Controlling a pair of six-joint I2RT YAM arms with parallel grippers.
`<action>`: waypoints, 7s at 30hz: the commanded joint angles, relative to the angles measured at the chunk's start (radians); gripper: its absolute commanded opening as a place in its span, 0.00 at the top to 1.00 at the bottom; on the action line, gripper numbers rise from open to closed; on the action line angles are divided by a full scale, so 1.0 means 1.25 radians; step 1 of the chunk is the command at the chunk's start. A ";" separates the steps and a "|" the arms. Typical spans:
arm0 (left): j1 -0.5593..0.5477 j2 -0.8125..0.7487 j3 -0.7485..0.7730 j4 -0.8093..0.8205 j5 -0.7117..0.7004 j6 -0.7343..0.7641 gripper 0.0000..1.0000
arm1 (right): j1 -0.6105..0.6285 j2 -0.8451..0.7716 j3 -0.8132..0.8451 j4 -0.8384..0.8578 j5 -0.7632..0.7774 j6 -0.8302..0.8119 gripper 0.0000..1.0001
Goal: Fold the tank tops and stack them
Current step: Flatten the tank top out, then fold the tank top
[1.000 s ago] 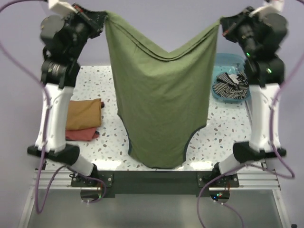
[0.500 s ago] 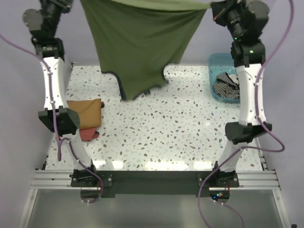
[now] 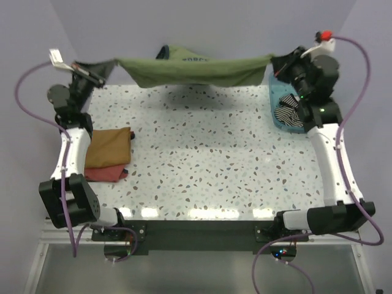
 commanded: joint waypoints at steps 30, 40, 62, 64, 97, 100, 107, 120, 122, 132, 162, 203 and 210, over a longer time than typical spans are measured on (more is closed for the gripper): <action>-0.167 -0.587 -0.726 -1.104 -0.181 0.452 1.00 | -0.151 -0.155 -0.728 -0.588 0.037 0.106 1.00; -0.177 -0.613 -0.709 -1.156 -0.161 0.490 0.60 | -0.168 -0.121 -0.685 -0.624 0.045 0.089 0.48; -0.182 -0.139 -0.166 -0.929 -0.355 0.488 0.64 | 0.694 0.087 -0.394 -0.393 0.314 0.363 0.50; -0.180 -0.113 -0.071 -0.939 -0.372 0.493 0.64 | 0.783 0.158 -0.327 -0.388 0.329 0.363 0.51; -0.063 0.040 0.202 -0.956 -0.230 0.483 0.66 | 1.006 0.851 0.341 -0.540 0.315 0.293 0.69; -0.067 0.038 0.170 -0.946 -0.233 0.483 0.66 | 1.007 0.846 0.318 -0.535 0.305 0.293 0.79; -0.124 0.049 0.033 -0.898 -0.302 0.500 0.66 | 1.005 0.661 0.093 -0.438 0.246 0.268 1.00; -0.204 0.246 -0.045 -0.846 -0.373 0.535 0.71 | 0.947 0.478 -0.103 -0.312 0.108 0.295 1.00; -0.223 0.272 -0.030 -0.841 -0.381 0.536 0.74 | 0.946 0.476 -0.104 -0.312 0.105 0.299 1.00; -0.244 0.469 0.131 -0.861 -0.439 0.548 0.74 | 0.944 0.434 -0.113 -0.334 0.113 0.306 1.00; -0.250 0.579 0.208 -0.767 -0.446 0.521 0.76 | 0.942 0.364 -0.200 -0.331 0.111 0.336 1.00; -0.313 0.488 0.343 -0.923 -0.698 0.560 1.00 | 0.915 0.372 -0.192 -0.251 0.067 0.358 1.00; -0.420 0.566 0.422 -0.949 -0.717 0.540 1.00 | 0.890 0.245 -0.378 -0.204 0.113 0.400 1.00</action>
